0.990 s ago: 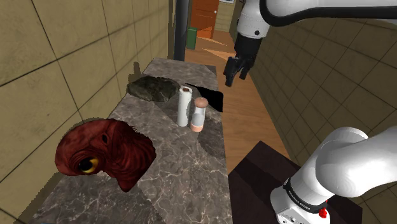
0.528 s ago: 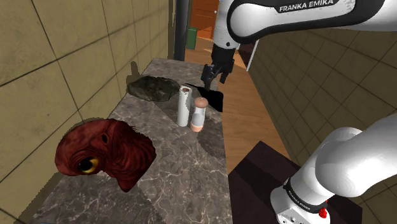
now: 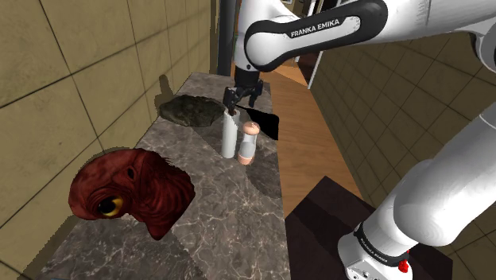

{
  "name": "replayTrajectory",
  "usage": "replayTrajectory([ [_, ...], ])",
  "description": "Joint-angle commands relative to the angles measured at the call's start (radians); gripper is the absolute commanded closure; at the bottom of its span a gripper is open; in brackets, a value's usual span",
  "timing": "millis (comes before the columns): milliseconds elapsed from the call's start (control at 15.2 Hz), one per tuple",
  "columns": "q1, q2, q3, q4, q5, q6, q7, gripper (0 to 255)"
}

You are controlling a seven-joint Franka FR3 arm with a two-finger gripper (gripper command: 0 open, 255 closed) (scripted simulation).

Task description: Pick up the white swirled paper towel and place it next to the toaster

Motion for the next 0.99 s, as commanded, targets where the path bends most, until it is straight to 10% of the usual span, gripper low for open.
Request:
replayTrajectory([
  [0,0.002,0.066,0.005,0.046,-0.023,0.026,0.026,0],
  [924,0.000,0.113,0.001,-0.002,-0.040,0.120,0.037,0],
])
